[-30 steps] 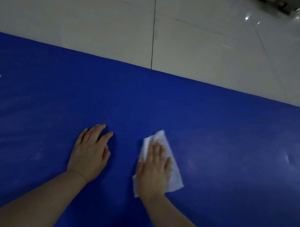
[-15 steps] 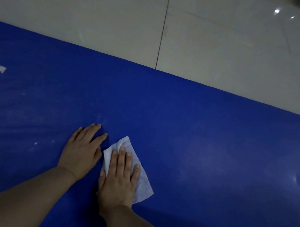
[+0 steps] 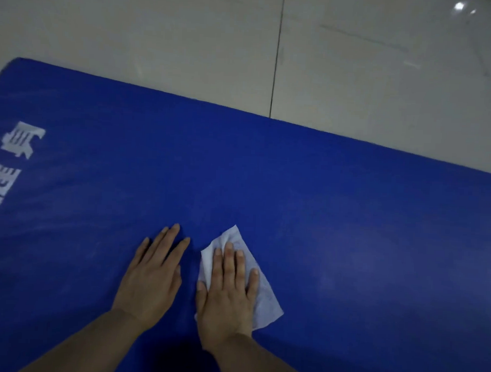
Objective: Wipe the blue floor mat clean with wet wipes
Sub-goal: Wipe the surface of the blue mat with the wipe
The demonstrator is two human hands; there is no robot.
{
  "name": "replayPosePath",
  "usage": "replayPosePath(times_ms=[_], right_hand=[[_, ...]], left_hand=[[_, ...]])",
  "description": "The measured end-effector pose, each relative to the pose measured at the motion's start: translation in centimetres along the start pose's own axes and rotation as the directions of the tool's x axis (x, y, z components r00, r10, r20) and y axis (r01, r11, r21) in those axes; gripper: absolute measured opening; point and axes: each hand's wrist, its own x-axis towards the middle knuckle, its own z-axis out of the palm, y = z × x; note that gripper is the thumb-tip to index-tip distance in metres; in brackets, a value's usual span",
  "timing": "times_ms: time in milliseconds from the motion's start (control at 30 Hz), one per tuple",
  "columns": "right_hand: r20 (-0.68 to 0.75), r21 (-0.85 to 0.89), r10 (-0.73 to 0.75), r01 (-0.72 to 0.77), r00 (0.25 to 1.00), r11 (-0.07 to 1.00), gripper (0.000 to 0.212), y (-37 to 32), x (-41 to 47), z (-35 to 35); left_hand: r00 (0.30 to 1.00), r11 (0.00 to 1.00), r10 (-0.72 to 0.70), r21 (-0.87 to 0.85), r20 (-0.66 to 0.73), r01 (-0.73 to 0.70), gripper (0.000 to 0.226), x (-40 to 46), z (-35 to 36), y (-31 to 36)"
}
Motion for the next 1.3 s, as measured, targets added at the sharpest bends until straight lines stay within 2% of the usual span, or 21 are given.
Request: replayPosePath(times_ms=[133, 233, 333, 400, 533, 700, 767, 800, 900, 967, 1033, 1067, 1133, 1200, 1233, 1267, 1300], right_hand=[[0.086, -0.080, 0.055, -0.048, 0.995, 0.996, 0.060, -0.3, 0.1, -0.4], [0.218, -0.151, 0.035, -0.002, 0.975, 0.989, 0.060, -0.5, 0.2, -2.1], [0.402, -0.169, 0.079, -0.010, 0.912, 0.986, 0.061, -1.0, 0.8, -4.1], [0.410, -0.171, 0.079, -0.008, 0.909, 0.985, 0.061, -0.8, 1.2, -4.1], [0.249, -0.125, 0.032, -0.001, 0.968, 0.992, 0.072, -0.3, 0.4, -2.5], [0.063, -0.035, -0.020, 0.023, 0.998, 0.999, 0.068, 0.8, -0.5, -1.3], [0.009, -0.086, 0.063, -0.062, 0.998, 0.994, 0.068, 3.3, -1.2, -1.5], [-0.008, -0.116, 0.150, -0.150, 0.989, 0.982, 0.066, 4.9, -1.6, -1.7], [-0.049, -0.031, 0.467, -0.468, 0.883, 0.883, 0.059, 8.0, -2.5, -3.0], [-0.050, -0.045, 0.510, -0.512, 0.859, 0.858, 0.060, 7.0, -2.8, -3.0], [-0.015, -0.109, 0.357, -0.356, 0.934, 0.928, 0.066, 3.4, -3.2, -2.1], [0.000, -0.137, 0.202, -0.200, 0.979, 0.970, 0.068, 1.3, -3.6, -1.2], [-0.053, -0.109, -0.087, 0.080, 0.995, 0.991, 0.062, -2.4, -4.7, 0.9], [0.004, -0.052, -0.218, 0.218, 0.976, 0.975, 0.059, -3.7, -4.9, 0.9], [0.037, -0.112, -0.286, 0.289, 0.957, 0.951, 0.058, -2.8, -4.5, 0.8], [0.047, -0.175, -0.297, 0.301, 0.954, 0.938, 0.058, -1.1, -4.1, 0.8], [0.004, -0.191, -0.229, 0.225, 0.973, 0.955, 0.058, 0.8, -4.0, 0.2]], left_hand=[[0.999, 0.996, 0.012, -0.094, 0.036, -0.008, 0.056, -0.1, 0.5, -0.4], [0.999, 0.992, 0.039, -0.118, 0.025, -0.036, 0.057, 0.0, 0.3, -0.6], [0.999, 0.993, 0.048, -0.109, 0.024, -0.045, 0.058, -0.1, 0.4, -0.6], [0.999, 0.993, 0.047, -0.105, 0.011, -0.045, 0.059, -0.1, 0.4, -0.5], [0.998, 0.994, 0.055, -0.095, -0.022, -0.057, 0.058, 0.0, 0.8, -0.6], [0.994, 0.994, 0.065, -0.087, -0.091, -0.073, 0.057, -0.3, 1.2, -0.7], [0.988, 0.990, 0.076, -0.109, -0.134, -0.091, 0.052, -0.6, 1.4, -0.9], [0.984, 0.987, 0.085, -0.124, -0.157, -0.105, 0.048, -0.8, 1.5, -0.9], [0.969, 0.980, 0.146, -0.104, -0.197, -0.169, 0.040, -1.7, 1.5, -0.5], [0.974, 0.982, 0.155, -0.079, -0.165, -0.170, 0.048, -2.8, 1.4, -0.1], [0.985, 0.989, 0.124, -0.069, -0.123, -0.133, 0.053, -4.2, 1.2, 0.2], [0.989, 0.991, 0.105, -0.066, -0.109, -0.113, 0.052, -4.8, 1.1, 0.2], [0.993, 0.995, 0.059, -0.070, -0.106, -0.067, 0.046, -5.7, 0.8, 0.1], [0.992, 0.996, 0.015, -0.085, -0.122, -0.025, 0.041, -6.3, 0.5, -0.5], [0.993, 0.997, 0.005, -0.078, -0.118, -0.014, 0.044, -6.5, 0.4, -1.0], [0.994, 0.998, 0.007, -0.060, -0.108, -0.013, 0.049, -6.9, 0.5, -1.4], [0.995, 0.999, 0.015, -0.042, -0.098, -0.019, 0.052, -7.2, 0.5, -1.9]])
